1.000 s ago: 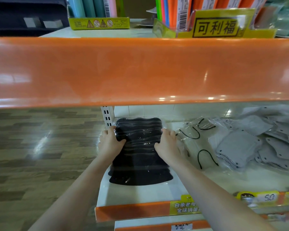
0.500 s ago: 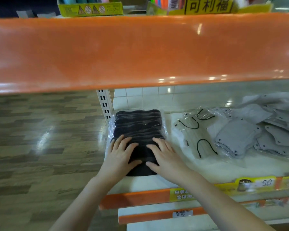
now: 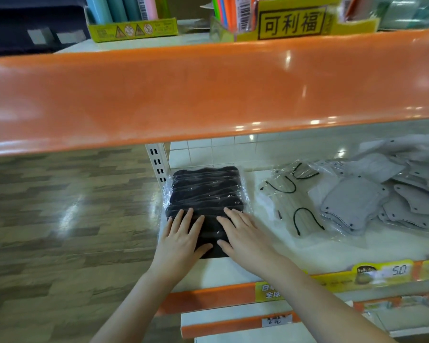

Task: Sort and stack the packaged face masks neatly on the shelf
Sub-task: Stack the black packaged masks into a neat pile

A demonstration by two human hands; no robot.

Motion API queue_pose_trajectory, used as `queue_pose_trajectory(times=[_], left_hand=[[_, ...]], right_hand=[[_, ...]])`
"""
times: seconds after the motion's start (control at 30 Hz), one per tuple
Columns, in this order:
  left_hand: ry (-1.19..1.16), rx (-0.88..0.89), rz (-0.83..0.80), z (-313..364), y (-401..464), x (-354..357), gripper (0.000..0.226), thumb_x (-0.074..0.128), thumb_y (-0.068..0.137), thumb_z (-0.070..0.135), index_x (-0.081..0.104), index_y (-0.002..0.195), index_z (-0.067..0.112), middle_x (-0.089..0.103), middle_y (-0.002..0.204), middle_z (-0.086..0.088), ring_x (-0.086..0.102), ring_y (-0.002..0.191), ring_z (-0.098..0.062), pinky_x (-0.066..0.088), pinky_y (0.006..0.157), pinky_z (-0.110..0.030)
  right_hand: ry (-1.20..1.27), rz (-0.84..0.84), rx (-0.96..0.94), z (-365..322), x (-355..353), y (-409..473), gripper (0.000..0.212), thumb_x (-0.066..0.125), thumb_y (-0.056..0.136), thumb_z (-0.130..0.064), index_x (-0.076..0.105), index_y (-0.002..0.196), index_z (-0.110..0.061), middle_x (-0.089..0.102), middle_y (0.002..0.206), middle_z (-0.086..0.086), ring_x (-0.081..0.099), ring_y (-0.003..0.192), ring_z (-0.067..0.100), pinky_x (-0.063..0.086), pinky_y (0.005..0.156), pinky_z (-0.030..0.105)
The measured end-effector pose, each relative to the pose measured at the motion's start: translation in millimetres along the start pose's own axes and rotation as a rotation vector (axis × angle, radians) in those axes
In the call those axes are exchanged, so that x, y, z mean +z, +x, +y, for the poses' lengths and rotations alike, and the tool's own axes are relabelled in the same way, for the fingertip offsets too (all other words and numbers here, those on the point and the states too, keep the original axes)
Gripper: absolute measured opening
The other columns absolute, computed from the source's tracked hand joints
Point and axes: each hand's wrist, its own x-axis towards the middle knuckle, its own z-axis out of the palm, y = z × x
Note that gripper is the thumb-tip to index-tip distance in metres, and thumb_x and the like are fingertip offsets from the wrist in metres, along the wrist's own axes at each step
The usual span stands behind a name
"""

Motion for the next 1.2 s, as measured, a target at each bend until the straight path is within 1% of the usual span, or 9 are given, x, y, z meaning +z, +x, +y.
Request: queue_pose_trajectory(times=[0.2,0.27,0.33,0.47,0.63,0.77,0.87,1.07,1.2], left_hand=[[0.021,-0.020,0.119,6,2,4,0.053,0.046,0.084,0.047,0.067,0.116,0.010,0.062,0.123,-0.018,0.059,0.115,-0.034,0.049,0.092,-0.048],[0.015,-0.032,0.154,7,6,6,0.047,0.071,0.079,0.039,0.067,0.114,0.007,0.062,0.122,-0.020,0.059,0.114,-0.036,0.049,0.091,-0.048],[-0.009,-0.041,0.177,10,8,9,0.047,0.078,0.074,0.033,0.067,0.112,0.006,0.063,0.121,-0.021,0.060,0.113,-0.037,0.050,0.090,-0.049],[-0.088,-0.051,0.231,28,9,3,0.043,0.040,0.087,0.036,0.068,0.108,0.010,0.066,0.117,-0.015,0.062,0.112,-0.033,0.051,0.089,-0.046],[-0.166,-0.042,0.257,68,18,-9,0.040,0.039,0.087,0.032,0.069,0.103,0.011,0.068,0.110,-0.008,0.064,0.106,-0.030,0.055,0.083,-0.044],[-0.220,-0.021,0.260,109,27,-18,0.034,0.041,0.084,0.029,0.068,0.098,0.012,0.069,0.102,-0.001,0.066,0.100,-0.024,0.055,0.077,-0.037],[-0.243,0.015,0.259,144,33,-18,0.035,0.042,0.081,0.027,0.069,0.098,0.013,0.069,0.100,0.000,0.066,0.096,-0.022,0.054,0.074,-0.035],[-0.281,0.059,0.211,216,53,-14,0.029,0.041,0.075,0.025,0.066,0.088,0.015,0.067,0.090,0.002,0.065,0.088,-0.021,0.052,0.067,-0.032],[-0.277,0.110,0.223,256,70,-10,0.029,0.041,0.073,0.023,0.065,0.087,0.015,0.065,0.091,0.001,0.064,0.090,-0.022,0.051,0.071,-0.031]], right_hand=[[-0.014,0.128,0.038,1,13,7,0.050,0.078,0.074,-0.029,0.063,0.117,-0.009,0.060,0.126,0.012,0.058,0.116,0.028,0.048,0.096,0.042],[0.010,0.141,0.042,1,15,9,0.050,0.079,0.072,-0.028,0.064,0.115,-0.009,0.061,0.124,0.011,0.059,0.114,0.028,0.050,0.094,0.042],[0.026,0.151,0.038,2,14,11,0.050,0.079,0.072,-0.027,0.064,0.115,-0.009,0.061,0.124,0.012,0.059,0.113,0.028,0.050,0.094,0.043],[0.040,0.200,0.005,3,3,5,0.043,0.073,0.079,-0.025,0.063,0.117,-0.009,0.059,0.128,0.012,0.057,0.117,0.028,0.045,0.098,0.041],[0.063,0.234,0.025,26,-31,-17,0.039,0.052,0.095,-0.027,0.052,0.132,-0.014,0.048,0.141,0.001,0.045,0.128,0.021,0.036,0.105,0.034],[0.056,0.294,0.109,65,-35,-47,0.029,0.048,0.084,-0.032,0.066,0.101,-0.017,0.064,0.106,-0.003,0.064,0.094,0.020,0.054,0.071,0.029],[0.020,0.296,0.163,97,-38,-70,0.036,0.041,0.084,-0.034,0.068,0.099,-0.017,0.066,0.101,-0.002,0.065,0.090,0.020,0.056,0.069,0.030],[-0.041,0.339,0.249,156,-50,-109,0.035,0.047,0.079,-0.033,0.070,0.100,-0.019,0.067,0.099,-0.003,0.065,0.087,0.018,0.054,0.067,0.027],[-0.046,0.398,0.231,195,-50,-124,0.036,0.072,0.069,-0.021,0.066,0.105,-0.020,0.065,0.101,-0.001,0.064,0.089,0.020,0.055,0.069,0.029]])
